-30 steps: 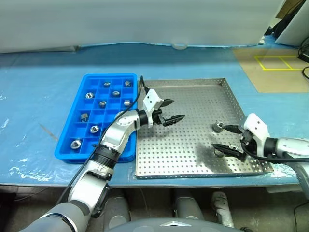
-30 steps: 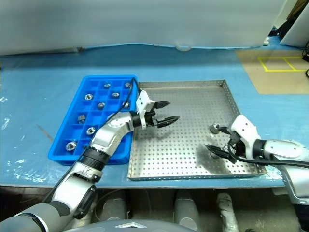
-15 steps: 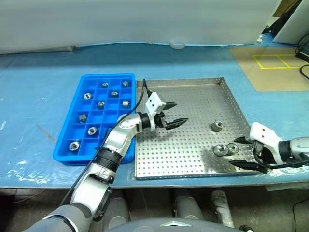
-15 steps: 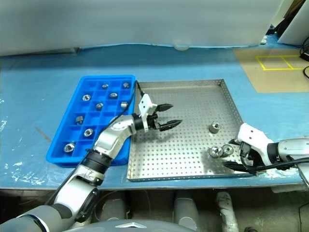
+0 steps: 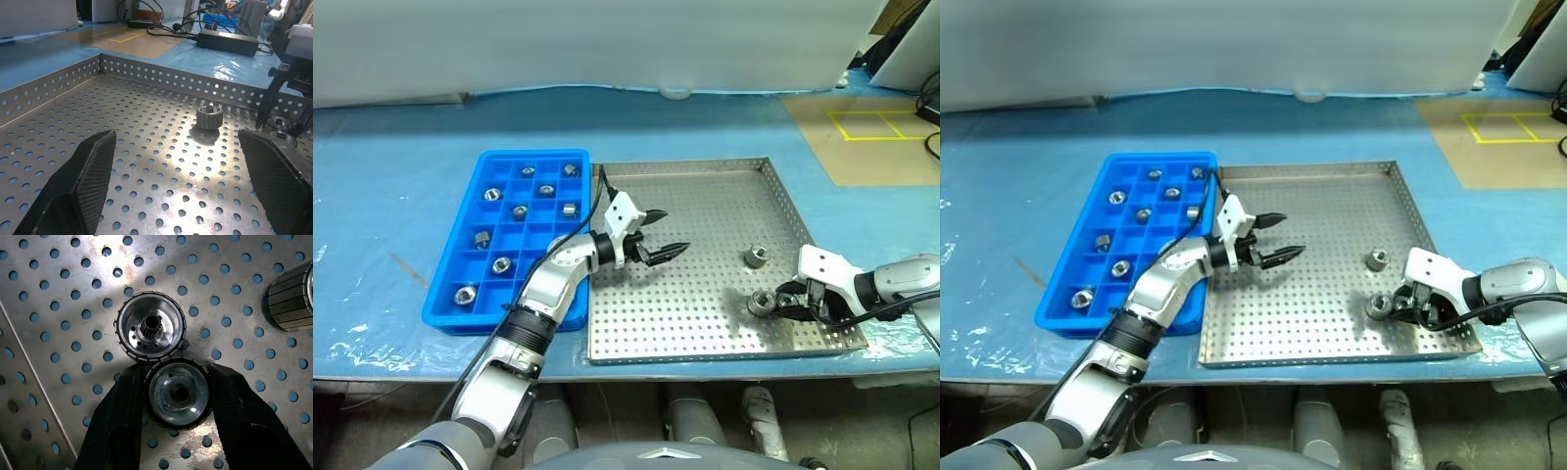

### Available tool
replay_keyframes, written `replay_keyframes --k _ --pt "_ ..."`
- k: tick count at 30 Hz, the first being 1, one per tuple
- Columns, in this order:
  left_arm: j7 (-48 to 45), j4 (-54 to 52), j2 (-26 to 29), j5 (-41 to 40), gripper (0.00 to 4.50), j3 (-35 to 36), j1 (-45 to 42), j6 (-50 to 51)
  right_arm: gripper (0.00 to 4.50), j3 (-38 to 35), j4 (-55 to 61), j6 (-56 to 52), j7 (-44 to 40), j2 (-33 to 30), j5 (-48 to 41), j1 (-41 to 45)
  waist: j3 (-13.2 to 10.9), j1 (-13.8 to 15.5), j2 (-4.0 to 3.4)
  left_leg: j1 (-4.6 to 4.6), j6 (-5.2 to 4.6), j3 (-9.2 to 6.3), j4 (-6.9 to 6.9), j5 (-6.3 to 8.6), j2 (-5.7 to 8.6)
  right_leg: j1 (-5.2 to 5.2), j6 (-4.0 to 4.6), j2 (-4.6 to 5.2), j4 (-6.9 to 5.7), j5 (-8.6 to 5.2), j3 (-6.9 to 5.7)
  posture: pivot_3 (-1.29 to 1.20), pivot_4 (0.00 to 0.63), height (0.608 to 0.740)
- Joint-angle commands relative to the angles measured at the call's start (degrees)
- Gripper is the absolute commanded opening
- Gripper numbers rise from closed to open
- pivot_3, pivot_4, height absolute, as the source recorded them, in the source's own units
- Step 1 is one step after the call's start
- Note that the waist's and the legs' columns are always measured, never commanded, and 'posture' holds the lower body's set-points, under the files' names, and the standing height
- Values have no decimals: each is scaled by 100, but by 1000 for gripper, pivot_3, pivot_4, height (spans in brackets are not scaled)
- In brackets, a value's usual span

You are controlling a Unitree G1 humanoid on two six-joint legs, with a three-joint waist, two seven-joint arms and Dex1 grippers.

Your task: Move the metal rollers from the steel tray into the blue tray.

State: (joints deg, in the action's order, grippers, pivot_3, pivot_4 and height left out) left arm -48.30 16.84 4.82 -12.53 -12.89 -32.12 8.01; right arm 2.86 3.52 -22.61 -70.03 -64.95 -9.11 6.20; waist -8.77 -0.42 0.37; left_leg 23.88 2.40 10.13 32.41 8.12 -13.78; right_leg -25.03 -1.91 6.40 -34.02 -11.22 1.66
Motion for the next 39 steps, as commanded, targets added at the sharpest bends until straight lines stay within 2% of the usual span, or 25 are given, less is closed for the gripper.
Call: replay_keyframes --k 1,7,12,19,24,34,37,39 --pt "8 -203 17 -14 4213 39 -34 -55 1614 -217 231 8 -74 -81 -115 135 0 -1 0 0 0 0 1 0 0 0 0 0 0 0 0 -241 150 740" --pt "-26 -175 -14 -130 4213 113 -84 6 1614 -850 1069 -824 17 406 -1328 678 4 -28 -6 -7 -1 3 0 -1 -2 0 4 -1 -2 2 3 -248 150 740" --pt "-102 -386 -216 -839 4213 505 -77 448 1614 -1044 1303 -1136 553 1060 -1813 1106 1 35 -2 -11 -1 3 2 -1 -2 9 5 -1 -4 3 2 -248 150 740" --pt "-213 -738 -461 -1973 4213 937 -71 1557 1614 -905 1230 -1119 1217 1760 -1789 1377 2 128 -4 -14 1 8 -2 -1 -1 7 6 0 -3 4 4 -247 150 740" --pt "-357 -819 -585 -2434 4213 957 -74 2134 1614 -838 1205 -1136 1435 2090 -1803 1509 2 139 -4 -13 2 9 -4 -1 0 7 6 0 -3 4 4 -247 150 740" --pt "-335 -327 -969 -2211 4213 907 -263 1731 1614 -858 1229 -1173 1665 2342 -1893 1670 2 135 -3 -13 3 9 -7 -1 0 7 6 0 2 4 4 -261 150 740" --pt "-249 -158 -1038 -2163 3581 984 -331 1601 1614 -860 1251 -1177 1702 2345 -1912 1656 2 133 -3 -12 3 9 -9 -1 0 7 5 -1 5 4 4 -264 150 740" --pt "-173 -102 -1119 -2220 2902 1081 -369 1531 1614 -865 1258 -1167 1714 2334 -1920 1636 2 129 -3 -13 3 9 -10 -1 0 7 5 -1 5 4 4 -264 150 740"
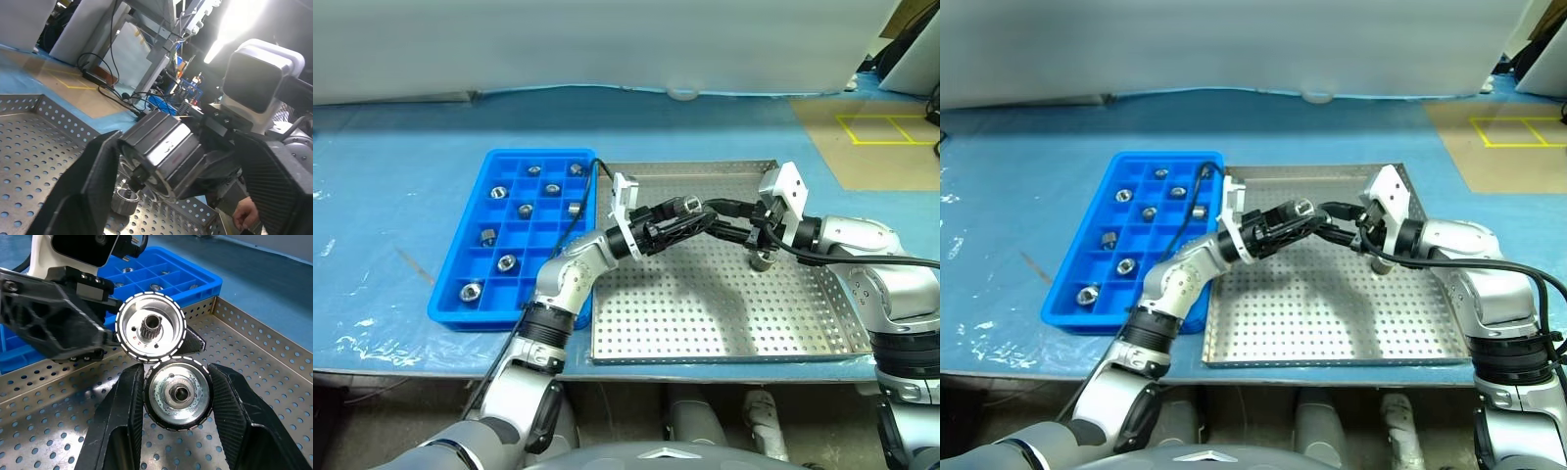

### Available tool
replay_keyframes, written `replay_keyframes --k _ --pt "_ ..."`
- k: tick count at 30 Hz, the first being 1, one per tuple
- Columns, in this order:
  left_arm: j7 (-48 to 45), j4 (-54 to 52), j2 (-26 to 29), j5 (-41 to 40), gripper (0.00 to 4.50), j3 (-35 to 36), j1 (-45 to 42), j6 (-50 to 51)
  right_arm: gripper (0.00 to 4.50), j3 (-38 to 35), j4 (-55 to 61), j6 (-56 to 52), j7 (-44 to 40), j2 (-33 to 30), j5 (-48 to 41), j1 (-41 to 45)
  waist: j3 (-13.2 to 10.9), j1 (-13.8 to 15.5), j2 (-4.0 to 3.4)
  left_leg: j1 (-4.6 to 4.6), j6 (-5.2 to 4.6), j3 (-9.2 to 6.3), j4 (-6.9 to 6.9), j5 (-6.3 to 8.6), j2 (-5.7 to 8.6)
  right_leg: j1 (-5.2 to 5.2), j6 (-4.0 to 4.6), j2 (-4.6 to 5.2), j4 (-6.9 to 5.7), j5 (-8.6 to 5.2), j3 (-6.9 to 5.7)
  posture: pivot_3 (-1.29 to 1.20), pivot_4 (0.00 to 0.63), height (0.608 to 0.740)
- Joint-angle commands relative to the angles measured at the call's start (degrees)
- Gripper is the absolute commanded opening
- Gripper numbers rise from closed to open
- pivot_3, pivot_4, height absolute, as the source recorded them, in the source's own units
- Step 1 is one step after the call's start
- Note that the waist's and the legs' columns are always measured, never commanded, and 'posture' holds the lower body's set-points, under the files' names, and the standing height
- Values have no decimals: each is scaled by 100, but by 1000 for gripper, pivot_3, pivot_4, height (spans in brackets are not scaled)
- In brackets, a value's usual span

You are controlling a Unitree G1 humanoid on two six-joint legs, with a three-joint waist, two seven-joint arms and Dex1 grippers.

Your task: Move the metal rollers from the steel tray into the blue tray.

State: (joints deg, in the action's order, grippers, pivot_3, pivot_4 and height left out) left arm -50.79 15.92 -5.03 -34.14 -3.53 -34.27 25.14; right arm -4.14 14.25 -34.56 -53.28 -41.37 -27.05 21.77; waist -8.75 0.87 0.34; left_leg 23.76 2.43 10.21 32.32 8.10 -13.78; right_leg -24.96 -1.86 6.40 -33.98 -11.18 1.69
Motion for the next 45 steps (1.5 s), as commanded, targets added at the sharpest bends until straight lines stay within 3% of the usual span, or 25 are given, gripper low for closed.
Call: replay_keyframes --k 1,3,4,12,15,18,21,35,45 --pt "83 6 -154 -70 2530 171 -161 -205 1614 -163 187 33 48 -26 -126 73 0 1 0 0 0 0 0 0 0 0 0 0 0 0 0 -264 150 740" --pt "84 31 -175 -36 1844 190 -157 -283 1614 -151 161 61 62 -38 -102 59 0 5 0 0 0 0 0 0 0 0 0 0 0 0 0 -264 150 740" --pt "89 40 -184 -22 1731 193 -152 -313 1614 -146 142 79 67 -48 -85 52 0 5 0 0 0 0 0 0 1 0 0 0 1 0 0 -264 150 740" --pt "414 51 -312 -15 1731 297 -205 -381 1614 -150 109 148 109 -4 -103 107 0 7 0 1 0 0 0 0 1 1 0 0 2 0 0 -260 150 740" --pt "806 152 -500 -322 1731 728 -350 -382 1614 -412 42 220 457 386 -321 272 -1 -8 1 1 0 0 1 0 1 1 0 0 2 0 0 -250 150 740" --pt "1373 283 -674 -1118 1731 1384 -597 -238 1614 -886 -63 204 1091 1048 -721 493 0 -22 0 -4 5 0 0 -3 -2 -4 0 -3 -5 1 1 -250 150 740" --pt "1531 330 -567 -1409 1731 1421 -673 -240 1614 -1033 -123 270 1516 1386 -780 539 0 23 0 3 9 1 2 -6 -2 -14 1 -4 -19 1 2 -246 150 740" --pt "2277 259 -365 -2473 1731 1730 -776 -368 1614 -852 -374 520 1786 1562 -802 727 -1 133 2 3 14 0 -4 -8 0 -7 -1 -2 -7 2 -1 -217 150 740" --pt "2505 192 -301 -2469 1731 2075 -712 -369 1614 -785 -545 644 1743 1631 -742 804 -4 149 6 5 19 -1 -7 -11 0 -7 -3 -4 -4 3 -1 -189 150 740"
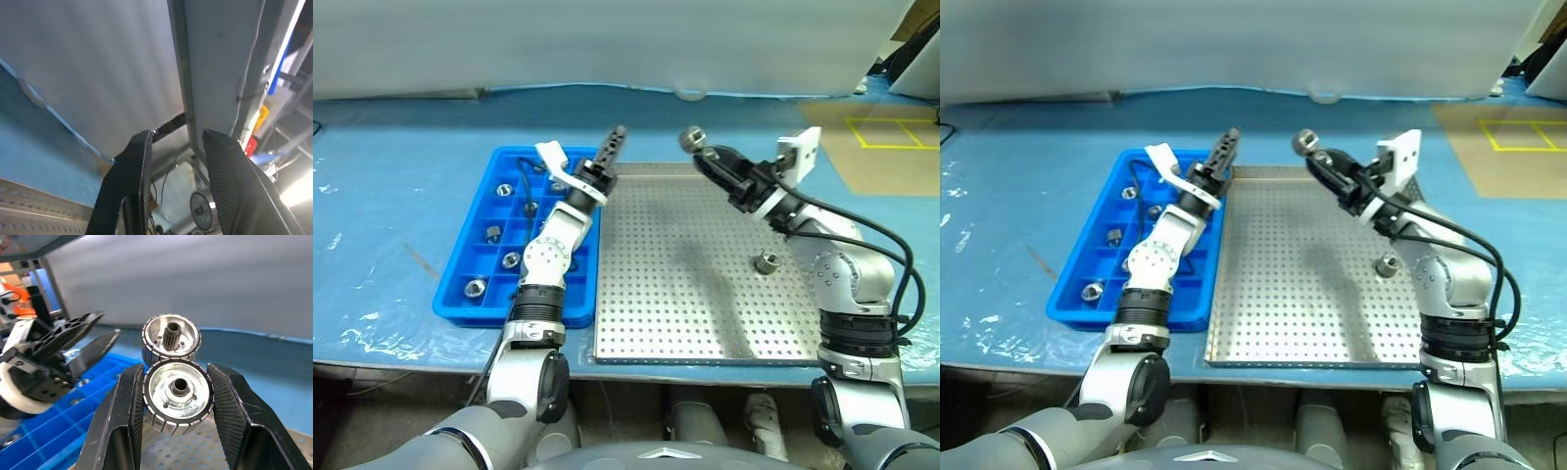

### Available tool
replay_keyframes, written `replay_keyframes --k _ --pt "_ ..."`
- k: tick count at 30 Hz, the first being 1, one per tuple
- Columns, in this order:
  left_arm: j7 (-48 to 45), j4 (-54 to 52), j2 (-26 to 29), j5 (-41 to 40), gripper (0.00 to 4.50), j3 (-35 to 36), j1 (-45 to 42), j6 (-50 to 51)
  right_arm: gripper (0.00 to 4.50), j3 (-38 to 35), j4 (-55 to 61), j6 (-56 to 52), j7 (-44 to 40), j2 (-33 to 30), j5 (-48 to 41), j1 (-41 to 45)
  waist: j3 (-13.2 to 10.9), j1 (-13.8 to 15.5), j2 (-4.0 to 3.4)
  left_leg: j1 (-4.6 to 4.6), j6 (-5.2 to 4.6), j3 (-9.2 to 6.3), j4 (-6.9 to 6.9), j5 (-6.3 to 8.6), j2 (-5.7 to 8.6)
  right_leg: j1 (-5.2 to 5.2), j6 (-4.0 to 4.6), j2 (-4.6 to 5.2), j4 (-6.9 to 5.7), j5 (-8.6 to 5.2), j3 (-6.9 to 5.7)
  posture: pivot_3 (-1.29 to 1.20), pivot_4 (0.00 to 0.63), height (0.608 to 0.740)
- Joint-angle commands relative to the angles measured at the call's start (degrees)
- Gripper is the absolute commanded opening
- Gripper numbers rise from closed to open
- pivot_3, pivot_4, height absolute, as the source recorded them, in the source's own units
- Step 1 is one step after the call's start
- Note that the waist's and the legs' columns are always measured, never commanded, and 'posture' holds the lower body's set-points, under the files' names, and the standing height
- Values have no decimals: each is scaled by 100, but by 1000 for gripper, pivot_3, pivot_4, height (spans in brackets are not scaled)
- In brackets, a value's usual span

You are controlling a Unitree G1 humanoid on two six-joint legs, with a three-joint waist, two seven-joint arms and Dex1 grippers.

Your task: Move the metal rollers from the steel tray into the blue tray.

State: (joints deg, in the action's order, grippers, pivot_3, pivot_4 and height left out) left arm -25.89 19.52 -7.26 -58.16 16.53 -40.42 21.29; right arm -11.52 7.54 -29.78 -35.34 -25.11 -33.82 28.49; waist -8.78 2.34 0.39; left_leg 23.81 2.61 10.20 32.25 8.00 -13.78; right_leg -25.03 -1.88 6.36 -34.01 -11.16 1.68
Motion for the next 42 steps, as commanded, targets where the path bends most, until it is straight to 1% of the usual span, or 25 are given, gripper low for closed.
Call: replay_keyframes --k 1,6,9,10,13,15,16,17,19,32,36,41,42 --pt "20 -184 -55 -43 1731 100 -85 16 1614 -47 107 171 -65 4 -60 143 -1 2 1 1 0 0 0 0 0 0 0 0 0 0 -1 -189 150 740" --pt "-93 -295 24 -15 1731 89 -17 204 1614 187 18 312 -246 -90 205 147 -1 5 2 1 0 0 0 0 0 0 0 0 0 0 -1 -175 150 740" --pt "-304 -501 13 -151 1731 -63 71 619 1614 253 -37 348 -292 -40 243 192 -1 4 2 1 1 0 0 -1 0 -1 0 0 0 0 -1 -175 150 740" --pt "-410 -550 35 -35 1731 -176 112 665 1614 275 -55 358 -306 -37 254 205 -1 4 2 1 1 0 -1 -1 0 -1 0 0 0 0 -1 -175 150 740" --pt "-639 -732 70 174 2219 -446 241 797 1614 336 -74 375 -340 -40 279 219 -1 7 2 1 1 0 -1 -1 0 -1 0 0 0 0 -2 -162 150 740" --pt "-657 -815 26 211 2871 -552 288 873 1614 350 -84 374 -368 -39 285 230 -1 7 2 2 0 0 -1 0 -1 -1 0 1 1 0 -2 -162 150 740" --pt "-634 -815 12 259 3286 -579 291 872 1614 357 -90 373 -377 -34 292 238 -1 7 2 2 1 0 -1 -1 -1 -1 0 0 0 0 -2 -163 150 740" --pt "-609 -787 -2 293 3549 -597 283 884 1614 376 -90 373 -390 -33 309 243 -1 6 2 1 1 0 -1 -1 -1 -1 0 0 0 0 -2 -167 150 740" --pt "-601 -718 -28 288 4226 -599 240 955 1614 422 -65 348 -431 -24 309 241 -1 5 2 0 1 0 -1 -1 -1 0 0 1 0 0 -2 -167 150 740" --pt "-729 -345 -269 364 4226 -698 -90 1040 1614 704 275 53 -699 -59 194 107 -1 4 2 0 0 0 0 -1 -1 -1 0 0 0 1 -2 -191 150 740" --pt "-735 -169 -264 706 4226 -882 -111 870 1614 741 334 23 -704 -45 226 126 -1 2 2 0 0 0 0 -1 -1 0 -1 0 0 1 -2 -196 150 740" --pt "-719 -28 -335 857 4226 -875 -160 664 1614 747 408 -24 -711 -32 205 224 -1 -2 2 0 0 -1 0 -1 -1 0 -1 0 0 1 -1 -196 150 740" --pt "-695 -5 -363 845 3824 -837 -169 622 1614 744 413 -28 -710 -27 203 230 -1 -2 2 0 0 -1 0 -1 -1 0 -1 0 -1 1 -1 -198 150 740"
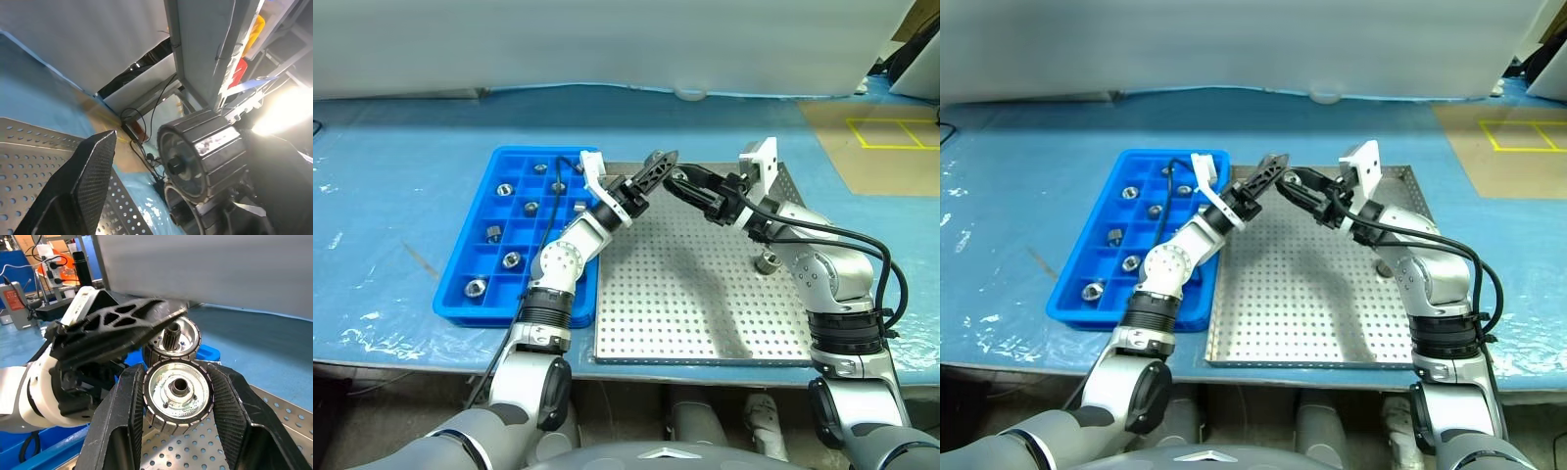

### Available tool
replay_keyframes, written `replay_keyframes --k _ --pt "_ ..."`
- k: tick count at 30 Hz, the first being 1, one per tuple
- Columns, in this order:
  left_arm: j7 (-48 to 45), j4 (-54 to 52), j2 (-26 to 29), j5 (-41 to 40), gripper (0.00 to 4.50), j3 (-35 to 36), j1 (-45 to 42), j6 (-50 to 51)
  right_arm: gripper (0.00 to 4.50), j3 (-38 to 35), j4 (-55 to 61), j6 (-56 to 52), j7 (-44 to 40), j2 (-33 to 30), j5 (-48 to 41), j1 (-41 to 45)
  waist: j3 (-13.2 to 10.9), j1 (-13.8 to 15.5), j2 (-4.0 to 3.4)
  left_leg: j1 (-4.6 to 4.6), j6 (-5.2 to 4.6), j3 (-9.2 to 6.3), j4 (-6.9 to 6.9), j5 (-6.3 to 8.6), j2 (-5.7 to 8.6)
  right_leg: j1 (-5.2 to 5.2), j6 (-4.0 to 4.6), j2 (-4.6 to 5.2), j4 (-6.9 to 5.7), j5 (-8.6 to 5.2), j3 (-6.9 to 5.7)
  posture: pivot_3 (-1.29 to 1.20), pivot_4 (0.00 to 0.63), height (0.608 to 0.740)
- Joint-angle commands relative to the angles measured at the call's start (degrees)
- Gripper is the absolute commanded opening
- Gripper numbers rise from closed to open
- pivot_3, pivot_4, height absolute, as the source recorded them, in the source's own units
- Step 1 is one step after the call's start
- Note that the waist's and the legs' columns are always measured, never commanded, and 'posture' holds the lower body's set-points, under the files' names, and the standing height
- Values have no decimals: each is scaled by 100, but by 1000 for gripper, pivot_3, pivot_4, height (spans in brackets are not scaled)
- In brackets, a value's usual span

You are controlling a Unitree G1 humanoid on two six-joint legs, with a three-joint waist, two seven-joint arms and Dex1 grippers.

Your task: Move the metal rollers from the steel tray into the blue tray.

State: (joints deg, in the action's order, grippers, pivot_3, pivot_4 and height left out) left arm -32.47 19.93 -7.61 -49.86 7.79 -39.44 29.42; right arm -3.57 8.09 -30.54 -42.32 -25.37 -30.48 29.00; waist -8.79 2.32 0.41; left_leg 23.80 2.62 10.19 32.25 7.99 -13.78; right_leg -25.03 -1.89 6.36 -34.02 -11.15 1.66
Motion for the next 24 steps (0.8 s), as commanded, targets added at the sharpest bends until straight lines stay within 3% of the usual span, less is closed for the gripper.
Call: replay_keyframes --k 1,7,8,24 --pt "-41 -31 -356 -52 3640 110 -281 -239 1614 -48 357 47 -15 0 -126 184 0 1 0 0 0 0 0 0 0 0 0 0 0 0 0 -198 150 740" --pt "-134 -106 -378 -241 1721 178 -268 -290 1614 -20 318 80 -33 -10 -84 193 0 4 0 0 0 0 0 0 0 1 0 0 0 0 0 -196 150 740" --pt "-165 -101 -360 -215 1562 144 -260 -302 1614 -19 303 94 -30 -6 -73 203 0 5 0 0 0 0 1 0 0 1 0 0 0 0 0 -197 150 740" --pt "304 86 -373 -688 1562 410 -420 -142 1614 -101 294 140 43 74 -65 249 0 3 0 -1 0 0 1 0 0 1 1 0 -2 0 0 -204 150 740"
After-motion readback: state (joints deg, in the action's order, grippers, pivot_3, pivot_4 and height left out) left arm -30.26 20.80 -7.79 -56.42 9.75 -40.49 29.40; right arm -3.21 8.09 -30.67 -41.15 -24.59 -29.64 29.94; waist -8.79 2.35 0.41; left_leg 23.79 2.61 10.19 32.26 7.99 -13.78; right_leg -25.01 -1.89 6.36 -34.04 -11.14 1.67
